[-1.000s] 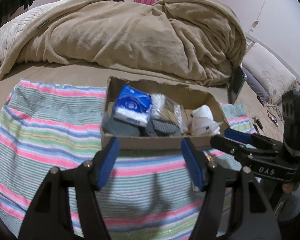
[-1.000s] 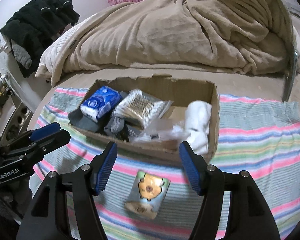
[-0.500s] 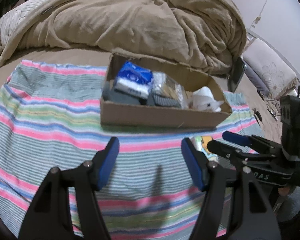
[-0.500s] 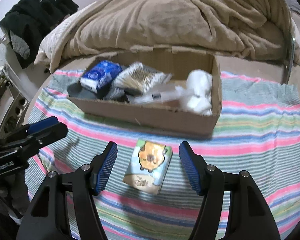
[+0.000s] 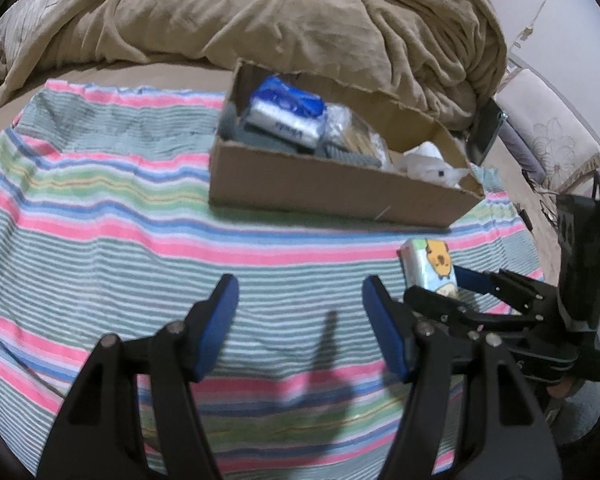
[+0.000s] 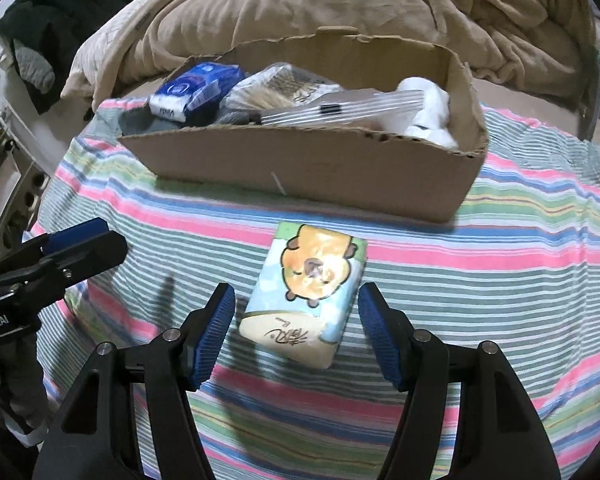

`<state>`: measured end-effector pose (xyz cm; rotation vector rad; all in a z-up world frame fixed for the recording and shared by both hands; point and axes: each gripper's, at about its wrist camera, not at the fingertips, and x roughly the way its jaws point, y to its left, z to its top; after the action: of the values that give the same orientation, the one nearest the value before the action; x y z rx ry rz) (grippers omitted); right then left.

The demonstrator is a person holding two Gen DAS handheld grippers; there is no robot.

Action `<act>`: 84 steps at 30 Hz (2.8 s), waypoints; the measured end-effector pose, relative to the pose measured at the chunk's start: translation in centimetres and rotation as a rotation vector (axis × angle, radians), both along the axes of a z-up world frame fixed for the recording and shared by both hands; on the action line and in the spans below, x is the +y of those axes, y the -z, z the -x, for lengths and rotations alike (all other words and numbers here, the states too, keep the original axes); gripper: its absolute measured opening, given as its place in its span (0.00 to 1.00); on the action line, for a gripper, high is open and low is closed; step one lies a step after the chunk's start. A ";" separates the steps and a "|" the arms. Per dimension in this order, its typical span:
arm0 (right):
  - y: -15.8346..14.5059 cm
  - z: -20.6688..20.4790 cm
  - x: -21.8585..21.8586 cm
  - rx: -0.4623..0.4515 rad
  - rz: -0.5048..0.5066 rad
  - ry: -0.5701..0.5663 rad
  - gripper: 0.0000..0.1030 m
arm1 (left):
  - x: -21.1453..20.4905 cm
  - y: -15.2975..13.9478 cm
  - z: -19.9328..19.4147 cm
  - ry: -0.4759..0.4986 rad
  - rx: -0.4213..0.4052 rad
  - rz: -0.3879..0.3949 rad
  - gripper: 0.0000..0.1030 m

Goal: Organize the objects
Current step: 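Move right tool down to the yellow cartoon tissue pack and grasp it, then lift the yellow cartoon tissue pack with right tool and carry it into the box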

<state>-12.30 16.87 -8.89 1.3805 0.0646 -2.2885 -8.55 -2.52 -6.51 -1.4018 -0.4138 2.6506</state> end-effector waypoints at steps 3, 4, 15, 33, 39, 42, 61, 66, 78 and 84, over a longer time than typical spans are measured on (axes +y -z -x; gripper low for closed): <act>0.0 0.0 -0.1 0.002 -0.003 -0.010 0.54 | 0.1 0.4 -0.1 0.001 -0.011 -0.003 0.64; 0.0 -0.1 0.0 0.003 0.000 -0.016 0.53 | 0.1 0.5 -0.2 0.002 -0.012 -0.003 0.64; -2.0 -0.6 0.6 0.042 0.023 -0.023 0.48 | 0.7 0.0 0.0 0.007 -0.004 -0.006 0.64; -6.6 -0.7 2.0 0.113 0.098 -0.026 0.48 | 1.0 -2.3 0.7 0.013 0.053 -0.004 0.64; -7.8 0.5 2.4 0.145 0.099 -0.014 0.48 | 0.8 -2.9 1.1 0.011 0.070 -0.005 0.64; -8.2 1.3 2.4 0.158 0.096 -0.009 0.48 | 0.8 -3.1 1.2 0.011 0.078 -0.006 0.64; -7.7 5.6 1.9 0.165 0.080 0.018 0.48 | -1.0 -4.5 4.5 -0.016 0.131 0.025 0.64; -7.5 6.9 1.7 0.164 0.067 0.025 0.48 | -1.2 -4.4 5.3 -0.016 0.129 0.025 0.64; -5.8 9.8 1.0 0.144 0.047 0.046 0.48 | -1.4 -3.9 7.1 -0.016 0.124 0.027 0.64; -5.0 11.6 0.4 0.136 0.024 0.072 0.48 | -1.6 -3.8 7.7 -0.018 0.123 0.022 0.64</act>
<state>-23.87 17.27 -3.84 1.2328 0.0306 -2.4323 -16.27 -4.17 -2.72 -1.2382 -0.3878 2.7452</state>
